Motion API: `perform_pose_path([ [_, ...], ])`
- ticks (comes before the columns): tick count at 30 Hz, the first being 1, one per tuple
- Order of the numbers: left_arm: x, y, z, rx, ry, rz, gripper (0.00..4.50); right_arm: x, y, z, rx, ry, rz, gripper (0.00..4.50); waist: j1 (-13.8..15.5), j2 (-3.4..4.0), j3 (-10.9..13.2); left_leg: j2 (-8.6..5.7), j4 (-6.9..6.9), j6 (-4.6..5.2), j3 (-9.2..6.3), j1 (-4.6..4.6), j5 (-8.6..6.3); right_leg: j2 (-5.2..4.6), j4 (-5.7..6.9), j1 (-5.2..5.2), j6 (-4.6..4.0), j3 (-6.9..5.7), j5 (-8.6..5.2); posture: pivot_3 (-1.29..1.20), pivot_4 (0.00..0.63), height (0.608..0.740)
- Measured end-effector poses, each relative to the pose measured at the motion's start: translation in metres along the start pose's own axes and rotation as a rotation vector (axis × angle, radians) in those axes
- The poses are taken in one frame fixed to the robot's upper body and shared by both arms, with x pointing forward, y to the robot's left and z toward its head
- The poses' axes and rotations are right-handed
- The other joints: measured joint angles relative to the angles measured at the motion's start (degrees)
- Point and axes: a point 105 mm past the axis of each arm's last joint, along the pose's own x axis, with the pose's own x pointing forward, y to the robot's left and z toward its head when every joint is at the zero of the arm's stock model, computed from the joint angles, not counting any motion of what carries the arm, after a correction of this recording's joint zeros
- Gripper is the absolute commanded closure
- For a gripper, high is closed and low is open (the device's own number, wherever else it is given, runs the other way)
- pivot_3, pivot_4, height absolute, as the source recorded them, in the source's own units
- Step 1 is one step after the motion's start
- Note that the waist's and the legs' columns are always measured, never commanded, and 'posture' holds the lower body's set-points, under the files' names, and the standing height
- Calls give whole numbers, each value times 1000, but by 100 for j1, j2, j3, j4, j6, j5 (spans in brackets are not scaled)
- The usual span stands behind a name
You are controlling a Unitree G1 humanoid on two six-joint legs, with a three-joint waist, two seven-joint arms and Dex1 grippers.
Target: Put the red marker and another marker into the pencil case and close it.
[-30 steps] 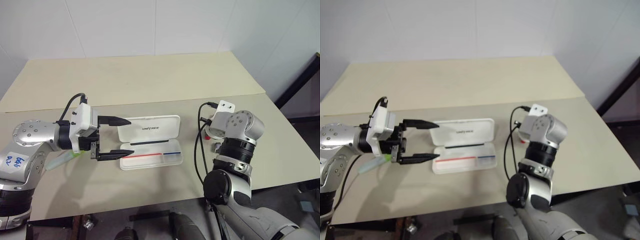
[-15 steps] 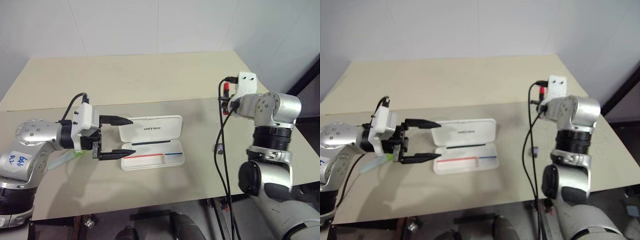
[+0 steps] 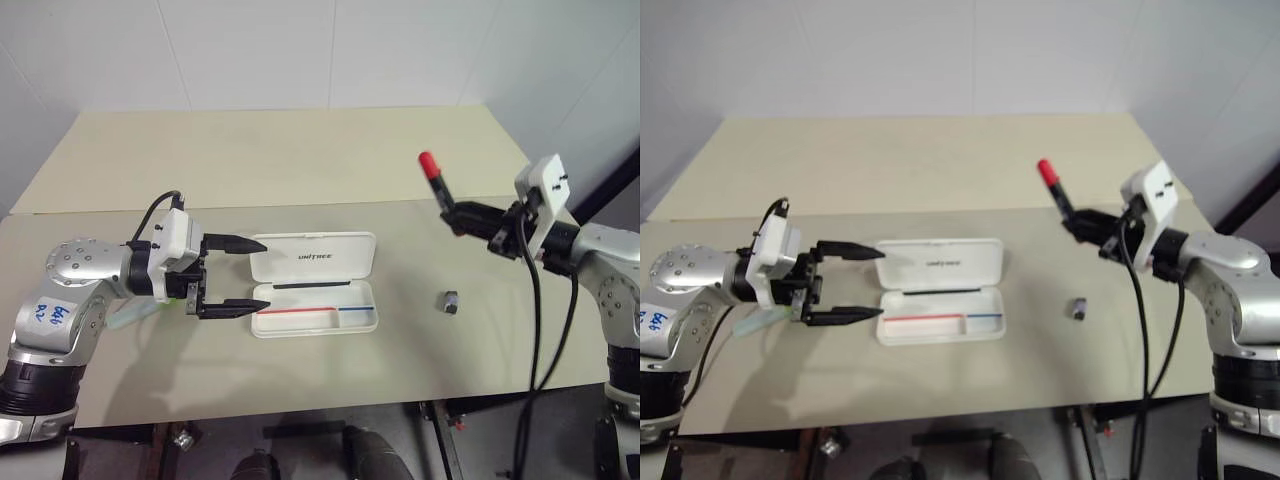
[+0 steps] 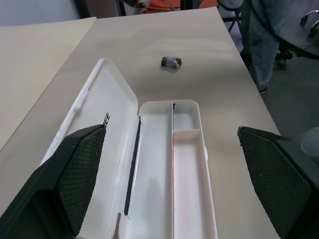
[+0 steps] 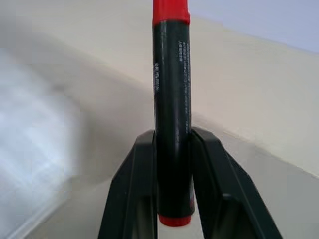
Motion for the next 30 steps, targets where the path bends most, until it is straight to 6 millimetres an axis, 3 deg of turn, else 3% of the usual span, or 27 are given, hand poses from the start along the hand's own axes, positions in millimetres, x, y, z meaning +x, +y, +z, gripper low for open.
perform_pose_path([
  [4,-13,-6,-15,-35,57,27,0,-9,26,5,-117,56,261,3899,21,0,0,0,35,6,0,8,-4,-1,0,11,1,1,1,0,150,740],
  [7,-22,-9,-22,-55,79,56,0,-8,47,-7,-193,115,463,3899,32,-3,4,2,30,9,-7,82,-6,0,-13,88,-4,-7,-2,0,150,740],
  [10,-35,-14,-26,-59,123,100,0,1,56,-20,-286,170,585,3899,4,-4,4,2,32,11,5,99,-7,-6,-9,96,-7,2,1,0,150,740],
  [21,-48,-37,-37,-84,182,173,0,70,92,-30,-462,161,783,3899,36,-4,4,6,32,9,-3,95,-8,-9,12,86,-24,-14,-4,0,150,740],
  [30,-50,-41,-37,-84,198,206,0,109,111,-34,-509,180,758,3899,36,-5,3,5,32,8,-7,94,-8,-18,16,86,-29,-30,-7,0,150,740],
])
